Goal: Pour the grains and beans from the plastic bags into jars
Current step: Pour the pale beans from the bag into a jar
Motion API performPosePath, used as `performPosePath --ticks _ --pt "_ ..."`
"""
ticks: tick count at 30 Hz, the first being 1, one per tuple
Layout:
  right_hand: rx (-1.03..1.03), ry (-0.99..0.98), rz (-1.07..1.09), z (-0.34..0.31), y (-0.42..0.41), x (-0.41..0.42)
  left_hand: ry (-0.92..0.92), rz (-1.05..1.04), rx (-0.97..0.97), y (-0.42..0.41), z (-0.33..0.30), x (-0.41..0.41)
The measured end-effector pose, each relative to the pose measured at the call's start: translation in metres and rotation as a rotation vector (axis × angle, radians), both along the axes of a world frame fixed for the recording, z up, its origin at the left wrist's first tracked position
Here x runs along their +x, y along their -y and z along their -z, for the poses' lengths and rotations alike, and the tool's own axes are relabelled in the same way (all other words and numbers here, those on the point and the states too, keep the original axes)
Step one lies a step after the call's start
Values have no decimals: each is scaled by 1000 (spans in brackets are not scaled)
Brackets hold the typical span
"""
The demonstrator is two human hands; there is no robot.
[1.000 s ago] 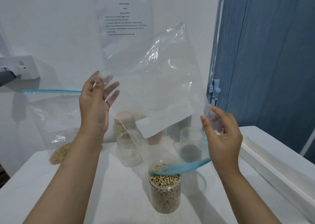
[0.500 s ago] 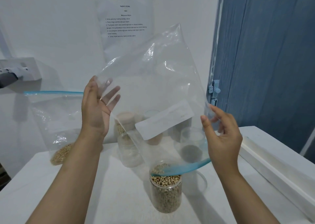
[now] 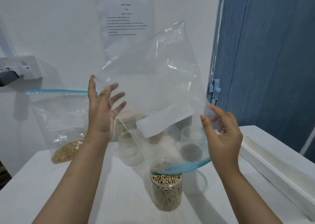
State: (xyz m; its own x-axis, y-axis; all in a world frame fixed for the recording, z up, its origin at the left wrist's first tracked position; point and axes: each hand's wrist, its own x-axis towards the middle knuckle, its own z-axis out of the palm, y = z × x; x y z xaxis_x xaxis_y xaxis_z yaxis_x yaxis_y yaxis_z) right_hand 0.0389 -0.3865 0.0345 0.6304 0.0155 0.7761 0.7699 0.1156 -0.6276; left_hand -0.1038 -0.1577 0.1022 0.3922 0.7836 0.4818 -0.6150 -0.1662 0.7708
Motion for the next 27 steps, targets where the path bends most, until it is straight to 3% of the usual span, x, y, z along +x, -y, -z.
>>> performPosePath --ticks 9,13,17,27 --pt "-1 -15 -2 -1 0 0 -62 -38 52 -1 5 0" --pt "41 -42 -3 1 0 0 -80 1 -13 1 10 -1" --pt "71 -71 6 5 1 1 -175 117 -99 20 37 1" --pt "138 -145 12 20 11 3 -429 193 -52 61 102 11"
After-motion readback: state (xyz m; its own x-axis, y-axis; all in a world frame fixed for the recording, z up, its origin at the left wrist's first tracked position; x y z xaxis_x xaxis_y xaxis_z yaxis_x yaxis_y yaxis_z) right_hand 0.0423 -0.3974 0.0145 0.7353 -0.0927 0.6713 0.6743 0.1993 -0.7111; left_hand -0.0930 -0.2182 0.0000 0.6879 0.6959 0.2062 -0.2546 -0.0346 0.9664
